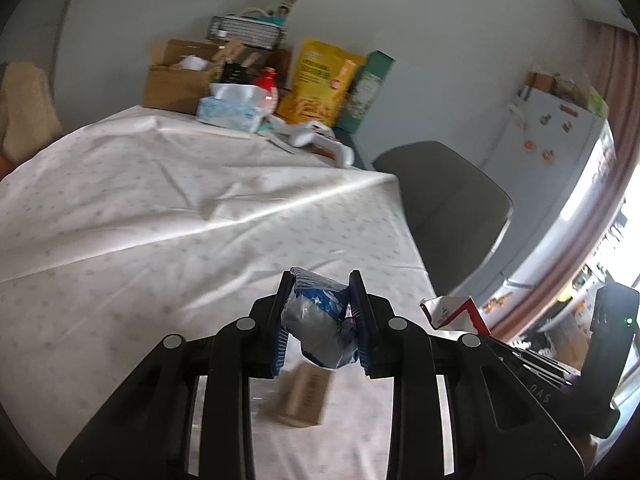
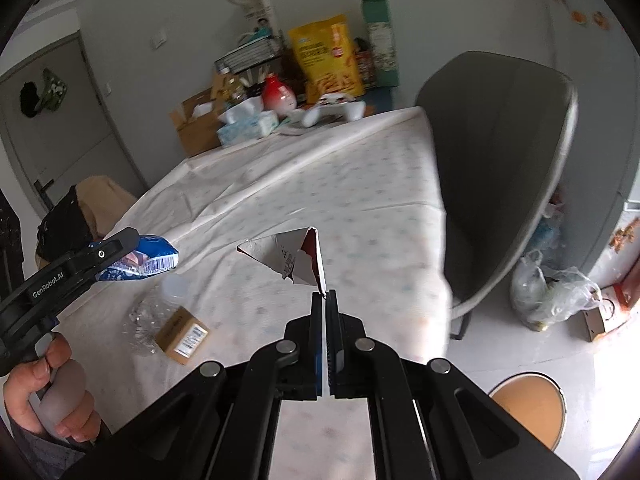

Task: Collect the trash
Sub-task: 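Carry the wrapper with the left tool while the right tool carries the folded paper to the bin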

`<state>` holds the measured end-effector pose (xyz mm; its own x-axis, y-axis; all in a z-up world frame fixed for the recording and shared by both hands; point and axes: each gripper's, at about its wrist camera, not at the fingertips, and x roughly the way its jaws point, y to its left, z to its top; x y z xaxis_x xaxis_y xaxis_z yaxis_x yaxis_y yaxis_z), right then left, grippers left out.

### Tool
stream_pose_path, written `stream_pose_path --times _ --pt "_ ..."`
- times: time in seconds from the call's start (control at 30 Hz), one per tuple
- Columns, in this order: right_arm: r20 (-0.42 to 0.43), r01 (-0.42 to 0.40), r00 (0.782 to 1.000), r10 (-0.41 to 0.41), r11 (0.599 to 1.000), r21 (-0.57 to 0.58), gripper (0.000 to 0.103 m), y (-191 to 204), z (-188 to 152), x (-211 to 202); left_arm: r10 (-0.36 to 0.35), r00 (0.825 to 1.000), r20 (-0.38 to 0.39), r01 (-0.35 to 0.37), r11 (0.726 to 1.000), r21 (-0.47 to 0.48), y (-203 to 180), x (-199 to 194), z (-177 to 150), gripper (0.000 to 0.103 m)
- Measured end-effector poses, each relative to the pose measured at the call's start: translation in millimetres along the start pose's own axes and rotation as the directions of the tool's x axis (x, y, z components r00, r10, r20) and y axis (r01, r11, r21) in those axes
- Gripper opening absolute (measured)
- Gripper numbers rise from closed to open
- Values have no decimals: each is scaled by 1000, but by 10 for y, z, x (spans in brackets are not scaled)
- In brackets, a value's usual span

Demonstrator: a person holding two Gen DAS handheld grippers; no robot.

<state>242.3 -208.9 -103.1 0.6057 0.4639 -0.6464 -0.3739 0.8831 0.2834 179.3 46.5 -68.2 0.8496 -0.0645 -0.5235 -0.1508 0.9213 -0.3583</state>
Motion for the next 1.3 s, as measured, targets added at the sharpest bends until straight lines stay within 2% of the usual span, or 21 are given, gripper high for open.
stream_pose_path --times 0.27,0.6,0.87,1.3 --pt "50 89 994 -94 993 79 3 -542 -86 -372 -67 997 -38 70 994 79 -480 132 -61 27" --pt "59 182 979 -197 964 193 3 -1222 -312 -699 -146 984 -98 161 973 168 -1136 335 -183 27" --pt "34 241 965 -260 931 275 3 -1693 -562 -844 -208 963 -170 245 940 236 -1719 554 -374 27" --pt "-39 308 946 -321 860 408 3 -2464 -1078 -871 -226 929 -294 315 898 308 -2368 915 -765 28"
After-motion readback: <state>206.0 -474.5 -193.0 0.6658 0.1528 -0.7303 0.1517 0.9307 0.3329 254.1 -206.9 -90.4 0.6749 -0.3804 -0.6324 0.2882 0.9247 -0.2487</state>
